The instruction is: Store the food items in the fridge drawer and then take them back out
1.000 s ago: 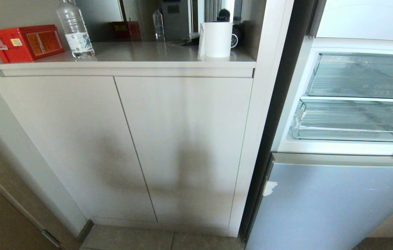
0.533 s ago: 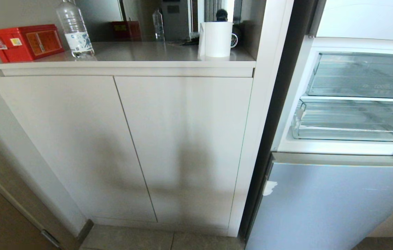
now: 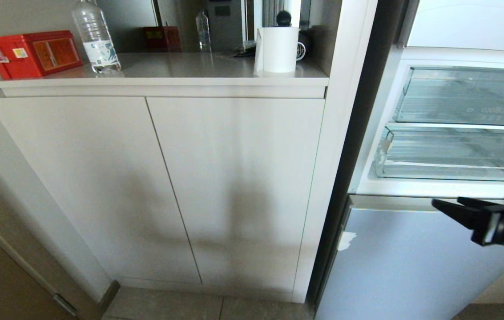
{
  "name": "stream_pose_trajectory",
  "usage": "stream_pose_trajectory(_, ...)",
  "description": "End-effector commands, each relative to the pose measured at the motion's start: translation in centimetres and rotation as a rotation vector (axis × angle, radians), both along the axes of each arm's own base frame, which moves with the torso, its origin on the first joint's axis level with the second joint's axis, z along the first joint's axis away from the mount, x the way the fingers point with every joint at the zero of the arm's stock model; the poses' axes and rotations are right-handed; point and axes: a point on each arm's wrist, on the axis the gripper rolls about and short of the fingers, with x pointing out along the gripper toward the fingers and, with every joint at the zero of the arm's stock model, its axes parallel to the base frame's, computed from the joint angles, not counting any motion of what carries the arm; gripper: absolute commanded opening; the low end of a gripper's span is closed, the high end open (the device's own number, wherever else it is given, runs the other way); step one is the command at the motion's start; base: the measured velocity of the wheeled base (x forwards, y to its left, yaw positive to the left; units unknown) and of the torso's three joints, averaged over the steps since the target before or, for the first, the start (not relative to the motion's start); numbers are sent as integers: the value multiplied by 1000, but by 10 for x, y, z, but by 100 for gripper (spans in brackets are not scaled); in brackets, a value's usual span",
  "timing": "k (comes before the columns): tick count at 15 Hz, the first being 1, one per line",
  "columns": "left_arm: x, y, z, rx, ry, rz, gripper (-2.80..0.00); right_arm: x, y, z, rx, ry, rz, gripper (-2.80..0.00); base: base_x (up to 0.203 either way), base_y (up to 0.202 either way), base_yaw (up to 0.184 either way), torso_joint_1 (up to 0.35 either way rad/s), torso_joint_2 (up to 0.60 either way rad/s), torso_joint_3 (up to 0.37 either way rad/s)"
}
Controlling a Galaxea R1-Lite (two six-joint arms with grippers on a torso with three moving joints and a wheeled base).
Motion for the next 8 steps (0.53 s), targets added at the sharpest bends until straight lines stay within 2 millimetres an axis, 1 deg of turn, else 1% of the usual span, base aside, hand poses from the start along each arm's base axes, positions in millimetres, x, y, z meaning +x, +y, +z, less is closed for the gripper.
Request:
stream_pose_trajectory(1, 0, 0, 0, 0, 0, 1, -280, 74, 4, -34, 14, 11, 15, 0, 0, 0, 0, 0, 0, 0)
stream_pose_trajectory(3, 0, 0, 0, -1, 0, 1, -280, 105, 5, -41, 10, -75, -20, 0, 0, 0, 0, 0, 0, 0)
stream_pose_trajectory(5, 0, 0, 0, 0, 1, 1, -280, 129, 3, -44, -37, -195, -101, 0, 0, 0, 0, 0, 0, 0)
stream_pose_trajectory(6, 0, 0, 0, 1, 2, 1, -280, 139, 2, -46, -57, -250, -130, 0, 0, 0, 0, 0, 0, 0)
stream_pose_trajectory(8, 0, 0, 0, 1, 1, 1, -280, 149, 1, -53, -87, -293, -168, 0, 0, 0, 0, 0, 0, 0)
